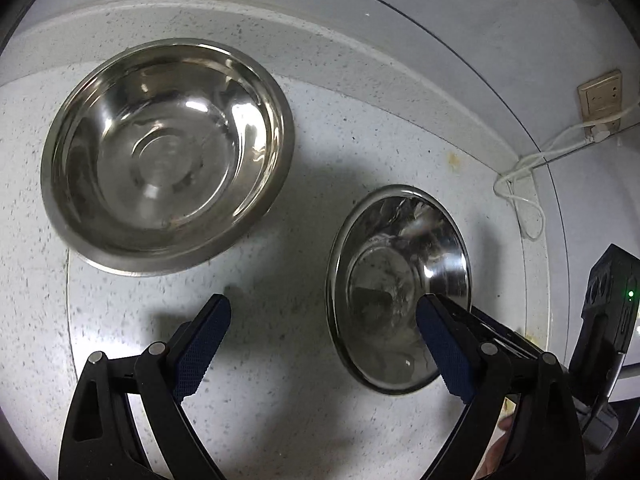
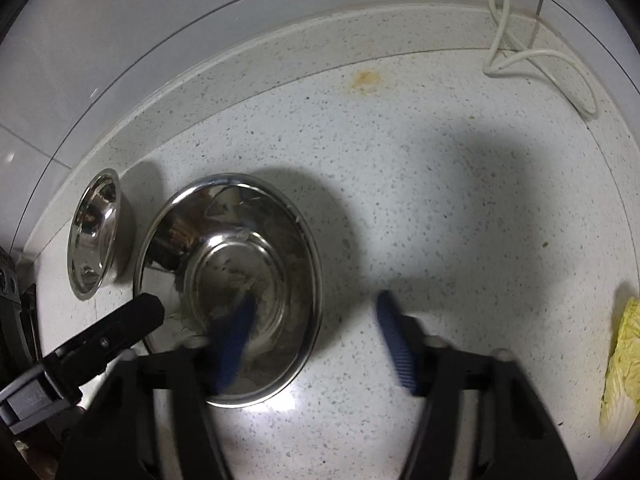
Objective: Organize plates and bowls
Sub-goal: 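Move both tools to a medium steel bowl and close on its rim, then carry the medium bowl with both grippers and lower it into the large bowl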
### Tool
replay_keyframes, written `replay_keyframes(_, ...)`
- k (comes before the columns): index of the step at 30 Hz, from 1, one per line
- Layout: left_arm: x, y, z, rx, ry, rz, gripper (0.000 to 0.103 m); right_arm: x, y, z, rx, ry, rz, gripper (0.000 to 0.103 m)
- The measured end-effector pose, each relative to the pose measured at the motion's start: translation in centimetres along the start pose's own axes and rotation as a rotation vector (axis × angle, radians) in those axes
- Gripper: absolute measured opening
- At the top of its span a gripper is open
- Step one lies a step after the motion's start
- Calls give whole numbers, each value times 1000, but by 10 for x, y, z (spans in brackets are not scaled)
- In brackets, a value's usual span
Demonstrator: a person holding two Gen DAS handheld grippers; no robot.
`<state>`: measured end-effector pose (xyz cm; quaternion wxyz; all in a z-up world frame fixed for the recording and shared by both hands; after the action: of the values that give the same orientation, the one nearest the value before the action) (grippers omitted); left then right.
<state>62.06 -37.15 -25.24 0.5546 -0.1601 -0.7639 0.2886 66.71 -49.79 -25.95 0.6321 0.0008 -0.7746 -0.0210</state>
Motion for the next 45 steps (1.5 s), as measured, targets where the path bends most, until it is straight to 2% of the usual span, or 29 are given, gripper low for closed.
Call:
replay_keyframes(1,-1,-1,-1,-3,-1,-6,90,-2,-1,-1,-12,2,-5,23)
replay_keyframes(2,-3,-2,-1,-8,1,-15,90,-3,-1,-2,-21,5,-24,14)
replay_keyframes(5,-6,-5,-3,-17,-3,-33,90,-6,1,-3,-21,2,-37,14)
replay_keyframes(6,-8,-6,-4,-22,-8,-37,87,-6,1,-3,-24,2,-43,14)
replay_keyframes(7,-9,-7,-4,-31,-16,-46,72,-6,1,-3,-28,3,-49,13)
replay_keyframes(8,-12,-10,-5,-42,-17,-36,62,-7,1,-3,-33,4,-57,13)
replay_keyframes(10,-18,-11,-4,-24,22,8,19,-6,1,-2,-37,6,-71,12)
replay_keyframes(12,-29,-12,-4,-7,49,24,6,-5,0,-1,-42,5,-77,12)
replay_keyframes(19,-26,-15,0,9,44,50,6,16,-6,4,-51,-23,-84,9)
replay_keyframes(27,35,-47,18,-51,13,109,6,88,-8,35,-79,-115,-111,9)
replay_keyframes(31,85,-58,48,-101,1,139,6,134,1,76,-76,-158,-127,8)
replay_keyframes(37,155,-45,108,-139,4,174,6,189,29,154,-45,-182,-148,9)
replay_keyframes(41,195,-20,150,-143,13,173,6,204,48,206,-25,-169,-165,9)
replay_keyframes(45,212,7,187,-123,43,154,6,201,66,248,-6,-133,-159,9)
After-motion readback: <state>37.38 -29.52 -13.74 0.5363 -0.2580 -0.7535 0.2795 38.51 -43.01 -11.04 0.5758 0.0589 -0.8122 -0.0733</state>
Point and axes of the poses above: each gripper's, at about its wrist camera, not at the fingertips, and x roughly against the way its jaws point, y to its left, z to its underside, the point moved 6 cm from there along -x, roughly the way its jaws point, and after that the axes turned 13 degrees about z, right-handed, at the moved point
